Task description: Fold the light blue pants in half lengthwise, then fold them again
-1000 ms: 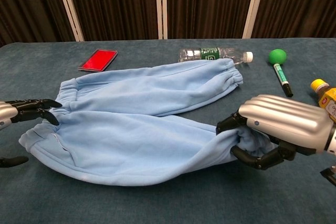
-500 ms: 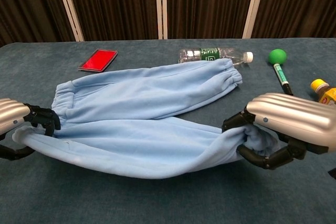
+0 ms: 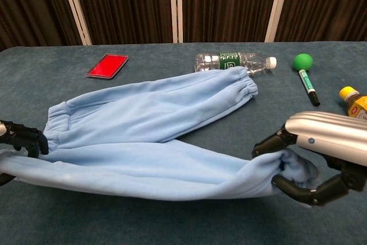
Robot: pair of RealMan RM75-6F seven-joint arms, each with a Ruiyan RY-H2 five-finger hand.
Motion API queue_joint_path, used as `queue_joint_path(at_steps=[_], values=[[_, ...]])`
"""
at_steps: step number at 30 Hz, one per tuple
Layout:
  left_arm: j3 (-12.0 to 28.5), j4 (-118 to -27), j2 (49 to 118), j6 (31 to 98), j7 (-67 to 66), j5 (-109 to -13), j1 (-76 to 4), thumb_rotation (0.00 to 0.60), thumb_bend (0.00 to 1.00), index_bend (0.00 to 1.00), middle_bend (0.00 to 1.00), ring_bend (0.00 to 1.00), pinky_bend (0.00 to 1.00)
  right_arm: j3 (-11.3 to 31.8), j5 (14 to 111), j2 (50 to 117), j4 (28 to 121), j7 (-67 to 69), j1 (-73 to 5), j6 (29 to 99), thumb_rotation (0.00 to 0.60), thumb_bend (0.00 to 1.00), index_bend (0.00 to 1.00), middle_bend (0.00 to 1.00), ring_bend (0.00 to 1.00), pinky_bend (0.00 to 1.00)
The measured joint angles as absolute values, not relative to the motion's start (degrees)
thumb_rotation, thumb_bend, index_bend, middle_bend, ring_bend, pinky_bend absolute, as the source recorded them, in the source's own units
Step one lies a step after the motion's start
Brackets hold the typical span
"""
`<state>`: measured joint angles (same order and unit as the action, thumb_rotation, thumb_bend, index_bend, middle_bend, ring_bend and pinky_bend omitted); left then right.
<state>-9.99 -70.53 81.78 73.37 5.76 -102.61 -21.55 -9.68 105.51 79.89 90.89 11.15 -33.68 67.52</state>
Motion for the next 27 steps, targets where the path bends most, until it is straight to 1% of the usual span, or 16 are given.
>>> queue_joint_path(at_steps=[9,15,20,23,27], values=[[-14.4,-80.4,75.0,72.2,6.4,-104.2,-21.2,0.6,0.57,0.6,0.34,0.35,0.38,-12.4,109.7,77.0,95.9,12.4,-34.8,67.3,0.6,0.53,0.63,0.61,0.56,0.53],[-16.7,-86.0,70.7,70.3,6.2,-104.4,-21.3,0.6,0.57,0.6,0.33,0.35,0.37,-13.1,111.4,76.2,97.9,11.5,-35.2,67.1,0.6,0.53,0.63,0.62,0.56,0.53],[-16.1,-88.7,69.5,68.8,7.4,-101.8,-21.6,0.6,0.57,0.63,0.28,0.29,0.32,-11.3,110.0,76.1,98.2,10.4,-35.5,66.8,0.6,0.54,0.63,0.62,0.56,0.53],[-14.7,-90.4,68.9,67.1,7.9,-98.5,-22.1,0.6,0.57,0.63,0.26,0.27,0.31,-9.1,108.5,76.2,98.2,8.8,-35.9,66.3,0.6,0.54,0.63,0.62,0.56,0.53],[-11.7,-92.9,68.2,64.8,7.9,-93.0,-22.9,0.6,0.57,0.63,0.25,0.26,0.31,-5.5,105.2,76.2,98.7,6.6,-37.2,64.5,0.6,0.54,0.63,0.62,0.56,0.53]])
